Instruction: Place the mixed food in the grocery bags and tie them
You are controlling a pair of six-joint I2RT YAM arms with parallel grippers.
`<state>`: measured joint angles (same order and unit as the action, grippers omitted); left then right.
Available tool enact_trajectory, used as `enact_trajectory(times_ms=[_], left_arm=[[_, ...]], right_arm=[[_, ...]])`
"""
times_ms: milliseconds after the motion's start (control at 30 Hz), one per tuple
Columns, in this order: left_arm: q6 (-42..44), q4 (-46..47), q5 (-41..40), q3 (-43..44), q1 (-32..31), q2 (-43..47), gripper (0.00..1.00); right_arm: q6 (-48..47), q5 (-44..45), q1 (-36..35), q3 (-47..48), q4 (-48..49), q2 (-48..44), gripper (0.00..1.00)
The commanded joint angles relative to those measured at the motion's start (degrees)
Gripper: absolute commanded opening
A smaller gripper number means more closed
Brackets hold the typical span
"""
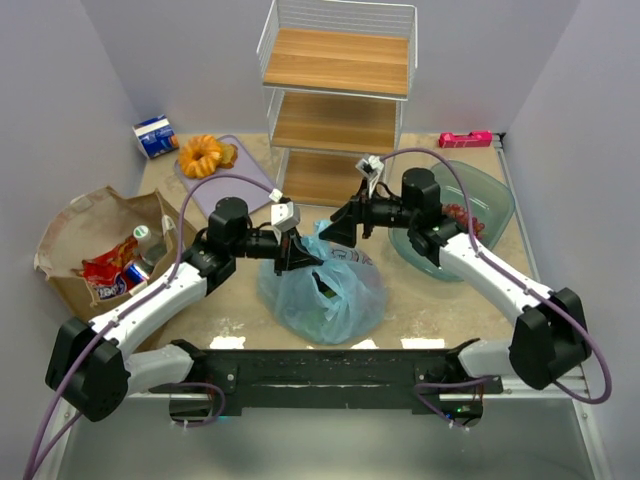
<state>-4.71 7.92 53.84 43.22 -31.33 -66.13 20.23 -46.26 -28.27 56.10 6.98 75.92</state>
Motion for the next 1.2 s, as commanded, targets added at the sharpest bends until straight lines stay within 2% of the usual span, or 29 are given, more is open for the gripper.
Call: enact_trajectory(times_ms=[0,33,67,167,267,300,367,433,567,633,733,833,1167], left_arm=[[1.72,2.27,1.79,-0.33,-0.66,1.27,0.0],[1.81,2.27,1.96,-0.33,-0.66,1.18,0.0],[1.72,2.27,2.05,-0.33,-0.75,1.0,0.0],[1.72,2.1,1.88,-0.24,-0.75,0.65,0.0],[2.07,1.13,1.35,0.02,-0.84,0.65,0.0],[2.07,0.96,1.09,0.11,-0.84,0.65,0.0],[2.16,0.43,0.74,0.2,-0.84,0.56,0.0],[2.07,-0.18,0.12,0.46,-0.84,0.74,0.02],[1.99,-0.8,-2.86,0.46,-0.75,1.35,0.16],[1.55,-0.72,-5.67,0.2,-0.66,1.09,0.17],[0.58,-0.89,-6.56,0.63,-0.66,-0.75,0.11],[-0.64,-0.2,-6.03,1.16,-0.57,-1.9,0.0],[-5.57,2.8,-5.86,0.11,1.27,-2.42,0.0]], right_arm=[[7.27,-5.06,-0.55,-2.21,13.64,1.33,0.86],[8.15,-5.76,-0.64,-2.74,15.58,1.77,0.82],[10.34,-6.29,-0.91,-3.79,17.78,1.95,0.69],[12.64,-7.79,-1.79,-5.12,23.94,1.6,0.51],[12.47,-7.71,-1.79,-6.08,25.62,-0.68,0.23],[12.29,-7.53,-1.79,-6.26,25.36,-1.38,0.08],[11.25,-6.66,-1.79,-6.35,24.58,-3.48,0.0],[9.66,-5.25,-1.79,-6.26,20.63,-5.16,0.0],[3.7,-1.04,-1.79,-6.09,12.9,-9.29,0.0],[2.45,-0.41,-1.87,-6.35,10.25,-11.23,0.0],[-0.53,0.73,-2.92,-6.44,6.56,-13.43,0.0],[-5.19,3.53,-6.0,-5.56,0.77,-13.96,0.0],[-12.4,11.44,-14.35,-9.16,-8.11,-13.61,0.0]])
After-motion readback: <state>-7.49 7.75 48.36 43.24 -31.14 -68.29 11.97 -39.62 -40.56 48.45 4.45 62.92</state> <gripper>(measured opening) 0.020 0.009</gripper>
